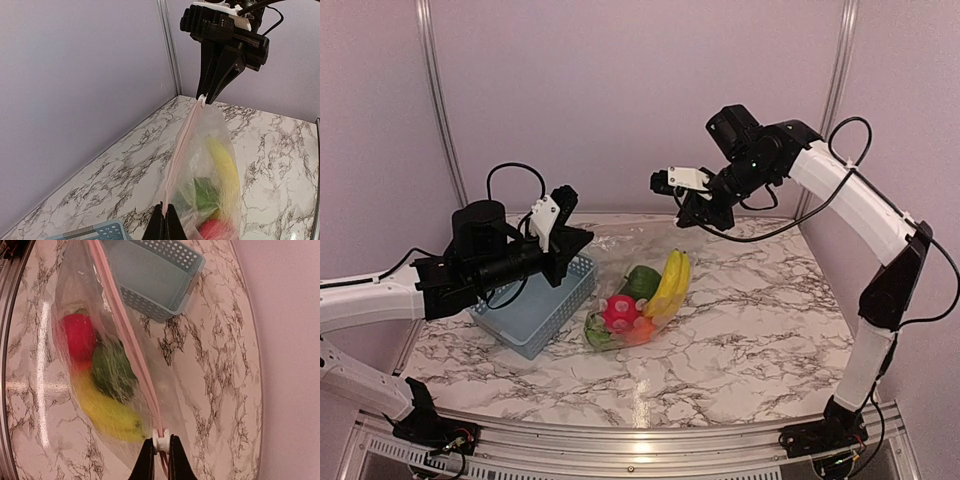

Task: Place the food in the zip-top bag and seal the zipper
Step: Zip the zipper on the zipper food storage bag.

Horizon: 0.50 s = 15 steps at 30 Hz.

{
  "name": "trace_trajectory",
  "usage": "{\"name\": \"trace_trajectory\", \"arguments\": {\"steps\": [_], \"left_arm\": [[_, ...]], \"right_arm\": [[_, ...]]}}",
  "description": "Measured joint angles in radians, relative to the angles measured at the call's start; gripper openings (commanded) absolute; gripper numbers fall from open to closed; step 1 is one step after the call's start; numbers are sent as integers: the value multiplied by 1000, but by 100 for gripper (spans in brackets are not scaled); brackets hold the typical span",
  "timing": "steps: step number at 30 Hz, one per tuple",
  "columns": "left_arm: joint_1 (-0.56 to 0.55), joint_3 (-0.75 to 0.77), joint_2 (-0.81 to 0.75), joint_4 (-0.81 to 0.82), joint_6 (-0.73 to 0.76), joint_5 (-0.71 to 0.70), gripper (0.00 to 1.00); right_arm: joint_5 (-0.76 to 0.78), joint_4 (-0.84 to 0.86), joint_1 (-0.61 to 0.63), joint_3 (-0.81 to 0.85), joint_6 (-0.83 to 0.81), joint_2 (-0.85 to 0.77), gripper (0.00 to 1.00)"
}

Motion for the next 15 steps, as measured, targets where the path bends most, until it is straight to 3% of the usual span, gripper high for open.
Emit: {"name": "trace_trajectory", "arguments": {"steps": [15], "left_arm": [[11, 0, 0, -1, -12, 3, 0]], "right_arm": [[8, -23, -93, -71, -49, -49, 0]]}}
